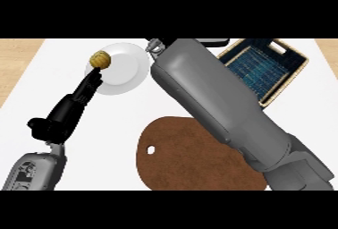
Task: Pick the cupcake from the cutting board and place it in the basket
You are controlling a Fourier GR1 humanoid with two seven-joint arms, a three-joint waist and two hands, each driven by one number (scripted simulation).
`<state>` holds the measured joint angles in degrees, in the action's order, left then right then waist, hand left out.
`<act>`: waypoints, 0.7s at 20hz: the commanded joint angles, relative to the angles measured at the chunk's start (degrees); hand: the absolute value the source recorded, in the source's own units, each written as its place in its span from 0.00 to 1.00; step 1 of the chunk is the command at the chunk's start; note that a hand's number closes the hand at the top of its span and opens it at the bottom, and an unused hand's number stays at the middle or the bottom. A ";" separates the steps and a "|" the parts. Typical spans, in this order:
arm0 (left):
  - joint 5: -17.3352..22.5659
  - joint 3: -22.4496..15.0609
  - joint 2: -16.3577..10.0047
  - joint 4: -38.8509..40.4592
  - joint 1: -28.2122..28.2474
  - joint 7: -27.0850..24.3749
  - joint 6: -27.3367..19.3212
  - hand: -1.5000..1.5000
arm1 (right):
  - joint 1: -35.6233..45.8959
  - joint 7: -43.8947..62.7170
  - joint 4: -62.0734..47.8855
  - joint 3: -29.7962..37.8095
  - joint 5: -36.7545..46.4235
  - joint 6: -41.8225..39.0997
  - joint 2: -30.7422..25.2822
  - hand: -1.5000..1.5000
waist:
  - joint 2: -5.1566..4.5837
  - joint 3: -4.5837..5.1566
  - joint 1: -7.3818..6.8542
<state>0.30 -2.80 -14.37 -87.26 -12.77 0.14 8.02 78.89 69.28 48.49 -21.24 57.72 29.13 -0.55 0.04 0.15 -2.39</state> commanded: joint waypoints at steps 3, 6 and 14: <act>-0.22 0.57 -0.63 -0.48 1.44 -1.27 0.44 0.50 | 7.93 10.80 -8.72 7.48 4.38 1.65 0.18 1.00 | -0.27 -0.02 0.42; 0.66 1.02 -0.68 -1.98 1.92 0.34 0.61 0.50 | 9.20 9.97 -12.40 10.13 6.14 1.15 -2.72 1.00 | -0.21 -0.04 0.51; -0.24 1.05 -0.41 -1.97 1.51 -0.93 0.33 0.50 | 8.48 4.61 -18.55 16.97 10.57 11.38 -9.81 1.00 | -0.69 -0.08 0.53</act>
<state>0.11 -2.06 -14.69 -88.58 -11.44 -0.52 8.40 87.61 65.80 32.42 -7.06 66.36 33.71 -7.67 -0.45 0.10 -1.76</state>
